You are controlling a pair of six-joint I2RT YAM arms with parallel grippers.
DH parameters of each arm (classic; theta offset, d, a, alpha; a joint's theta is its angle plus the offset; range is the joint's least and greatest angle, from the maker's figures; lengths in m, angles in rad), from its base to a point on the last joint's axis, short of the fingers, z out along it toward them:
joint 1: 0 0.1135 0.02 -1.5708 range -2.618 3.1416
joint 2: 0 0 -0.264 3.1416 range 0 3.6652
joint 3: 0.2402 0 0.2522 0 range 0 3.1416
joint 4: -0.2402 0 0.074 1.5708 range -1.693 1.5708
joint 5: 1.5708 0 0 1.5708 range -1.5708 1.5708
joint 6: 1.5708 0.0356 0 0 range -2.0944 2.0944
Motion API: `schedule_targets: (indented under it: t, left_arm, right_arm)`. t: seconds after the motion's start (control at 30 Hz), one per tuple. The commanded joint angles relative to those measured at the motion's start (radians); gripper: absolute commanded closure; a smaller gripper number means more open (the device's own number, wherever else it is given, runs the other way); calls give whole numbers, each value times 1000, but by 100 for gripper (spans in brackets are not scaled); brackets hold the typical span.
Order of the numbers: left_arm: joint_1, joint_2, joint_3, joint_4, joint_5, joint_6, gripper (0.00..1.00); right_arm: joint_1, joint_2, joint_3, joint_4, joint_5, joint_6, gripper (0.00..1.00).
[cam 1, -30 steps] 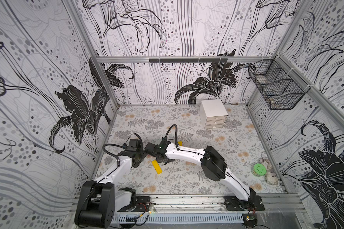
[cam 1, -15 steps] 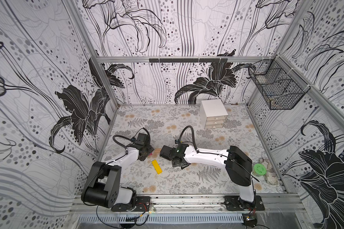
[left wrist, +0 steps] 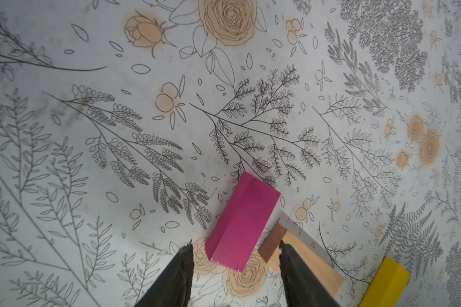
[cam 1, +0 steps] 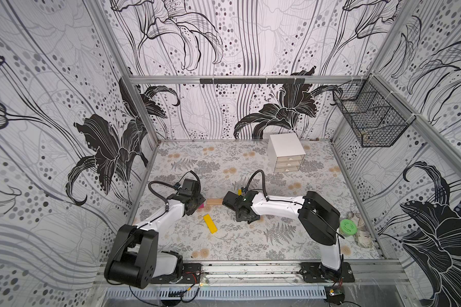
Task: Assemble the letter h with building blocks
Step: Assemble the building block at the center of the board.
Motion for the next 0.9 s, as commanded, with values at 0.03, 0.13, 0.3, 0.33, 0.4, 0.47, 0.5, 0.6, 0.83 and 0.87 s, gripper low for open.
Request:
schedule_targets:
  t: [0.03,0.13,0.3,0.33,0.4,0.47,0.5,0.6,0.83,0.87]
  left_arm:
    - [-4,-76,-45,-50,-26,12,45]
    - [-5,-115,-59,-68,-28,10,44]
    - [-5,-143,-59,-84,-11,14,44]
    - [-4,-147,-59,-84,-7,14,44]
    - [-4,-150,-58,-87,-2,17,44]
    - [-5,-154,-59,-92,-3,22,44]
    - [-5,-158,-61,-95,-2,23,44]
    - [-4,-166,-65,-98,-3,26,44]
    - [-5,-179,-78,-99,-8,24,44]
    - [-4,-178,-78,-99,-9,22,44]
  right_arm:
    - [-3,8,-15,48,-20,-14,85]
    - [-5,26,-11,56,-31,8,85]
    - [-9,54,12,18,1,63,84]
    - [-12,55,11,18,3,69,83]
    - [-16,56,4,26,0,70,82]
    - [-22,59,2,34,-6,65,79]
    - [-22,62,5,34,-6,65,76]
    - [-24,70,11,36,-13,58,57]
    - [-20,52,-5,39,-32,44,53]
    - [-20,52,-3,42,-35,38,55]
